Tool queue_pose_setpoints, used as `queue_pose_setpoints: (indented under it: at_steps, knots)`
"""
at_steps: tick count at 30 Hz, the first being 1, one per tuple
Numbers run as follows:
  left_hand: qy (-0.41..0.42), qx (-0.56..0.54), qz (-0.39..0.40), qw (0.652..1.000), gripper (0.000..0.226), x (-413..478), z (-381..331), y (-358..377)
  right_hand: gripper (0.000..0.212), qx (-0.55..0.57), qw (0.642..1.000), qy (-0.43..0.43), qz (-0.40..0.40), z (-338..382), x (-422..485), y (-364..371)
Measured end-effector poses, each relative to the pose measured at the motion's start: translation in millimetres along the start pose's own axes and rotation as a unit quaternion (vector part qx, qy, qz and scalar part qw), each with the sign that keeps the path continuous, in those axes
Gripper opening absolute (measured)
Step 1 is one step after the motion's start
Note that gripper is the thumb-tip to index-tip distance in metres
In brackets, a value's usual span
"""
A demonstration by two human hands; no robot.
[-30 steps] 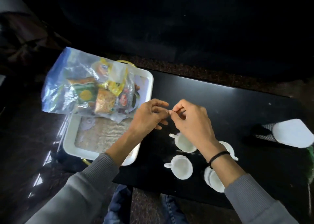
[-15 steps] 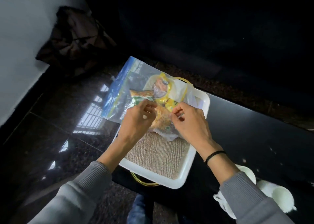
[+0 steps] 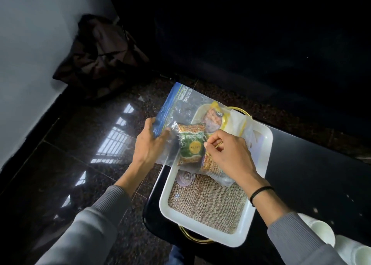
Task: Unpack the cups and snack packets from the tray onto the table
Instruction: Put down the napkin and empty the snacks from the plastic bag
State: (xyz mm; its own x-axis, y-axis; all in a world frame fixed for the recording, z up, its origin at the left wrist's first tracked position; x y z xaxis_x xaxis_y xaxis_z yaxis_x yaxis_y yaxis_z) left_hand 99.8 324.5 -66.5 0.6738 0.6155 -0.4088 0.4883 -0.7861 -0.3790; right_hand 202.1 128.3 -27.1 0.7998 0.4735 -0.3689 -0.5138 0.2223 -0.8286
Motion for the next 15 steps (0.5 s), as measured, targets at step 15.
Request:
queue_pose_setpoints:
  at_steps: [15]
  knots:
    - [0.028,-0.110,0.056,0.992,0.016,-39,-32,6,0.017,0.029,1.000,-0.002,-0.001,15,-24,-21]
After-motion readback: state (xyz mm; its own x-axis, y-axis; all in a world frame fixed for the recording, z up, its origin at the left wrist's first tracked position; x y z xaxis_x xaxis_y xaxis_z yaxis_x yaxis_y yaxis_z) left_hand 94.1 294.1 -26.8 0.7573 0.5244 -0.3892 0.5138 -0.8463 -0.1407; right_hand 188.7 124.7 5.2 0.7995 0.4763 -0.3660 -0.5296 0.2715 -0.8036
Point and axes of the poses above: each hand's wrist, its own x-axis towards the middle knuckle, its own y-axis out of the palm, z = x × y, the point moved 2 cm from there along x, towards the middle knuckle, and after that the axes turned 11 degrees about -x, right-handed, at the moved point
